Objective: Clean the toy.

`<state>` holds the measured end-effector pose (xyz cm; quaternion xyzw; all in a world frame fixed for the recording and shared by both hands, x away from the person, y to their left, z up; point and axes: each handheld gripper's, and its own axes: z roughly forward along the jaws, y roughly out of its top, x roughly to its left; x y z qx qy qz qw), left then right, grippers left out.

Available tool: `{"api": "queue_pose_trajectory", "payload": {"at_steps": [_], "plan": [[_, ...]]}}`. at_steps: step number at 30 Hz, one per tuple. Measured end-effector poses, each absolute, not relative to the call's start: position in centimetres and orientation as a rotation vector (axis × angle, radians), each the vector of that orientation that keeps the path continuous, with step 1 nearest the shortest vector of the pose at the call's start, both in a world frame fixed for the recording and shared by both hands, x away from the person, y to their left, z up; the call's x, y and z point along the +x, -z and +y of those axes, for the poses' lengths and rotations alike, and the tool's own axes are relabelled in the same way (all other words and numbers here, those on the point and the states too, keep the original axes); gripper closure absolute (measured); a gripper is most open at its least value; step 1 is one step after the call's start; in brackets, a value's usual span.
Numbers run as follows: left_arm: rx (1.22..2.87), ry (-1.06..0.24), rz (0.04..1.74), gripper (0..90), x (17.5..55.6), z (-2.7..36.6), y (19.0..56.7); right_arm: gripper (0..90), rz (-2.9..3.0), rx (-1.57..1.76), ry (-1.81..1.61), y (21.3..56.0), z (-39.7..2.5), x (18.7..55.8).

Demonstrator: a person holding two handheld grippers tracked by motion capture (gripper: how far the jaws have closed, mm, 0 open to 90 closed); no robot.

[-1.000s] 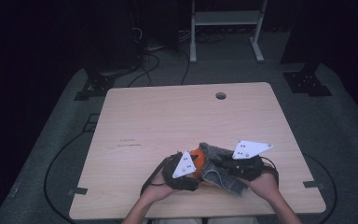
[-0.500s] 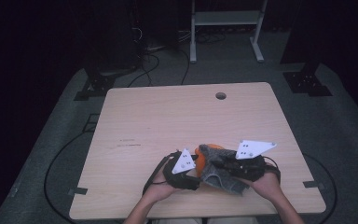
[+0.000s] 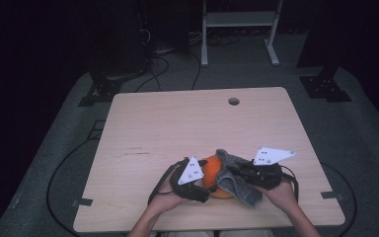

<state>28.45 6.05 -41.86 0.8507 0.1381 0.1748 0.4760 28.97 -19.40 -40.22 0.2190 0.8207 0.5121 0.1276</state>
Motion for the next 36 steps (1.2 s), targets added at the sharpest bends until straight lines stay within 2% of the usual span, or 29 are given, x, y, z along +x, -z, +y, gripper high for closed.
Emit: {"api": "queue_pose_trajectory", "payload": {"at_steps": [7,10,13,17,19,22,27,36], "plan": [[2.126,-0.362,0.439,24.0,29.6,7.8,42.9,80.6,2.373,0.73,-1.454,41.5,-20.2,29.6],[2.074,-0.363,0.409,16.7,29.5,7.3,42.6,80.6,2.354,0.762,-1.48,41.7,-20.5,29.4],[2.096,-0.382,0.406,15.5,29.5,6.9,42.8,80.5,2.361,0.694,-1.498,41.4,-19.7,29.0],[2.134,-0.369,0.45,23.0,29.8,7.6,43.3,80.5,2.365,0.732,-1.484,41.9,-20.3,29.5],[2.155,-0.353,0.473,24.1,30.1,8.1,43.6,80.5,2.373,0.826,-1.469,42.7,-21.3,30.1],[2.165,-0.332,0.495,24.3,30.2,8.7,44.0,80.6,2.385,0.883,-1.414,43.3,-22.1,30.4],[2.167,-0.327,0.491,24.2,30.2,8.9,44.0,80.5,2.361,0.82,-1.559,42.5,-21.7,29.9],[2.16,-0.309,0.492,23.9,30.2,9.1,44.2,80.6,2.428,0.981,-1.417,44.8,-22.3,30.8]]}}
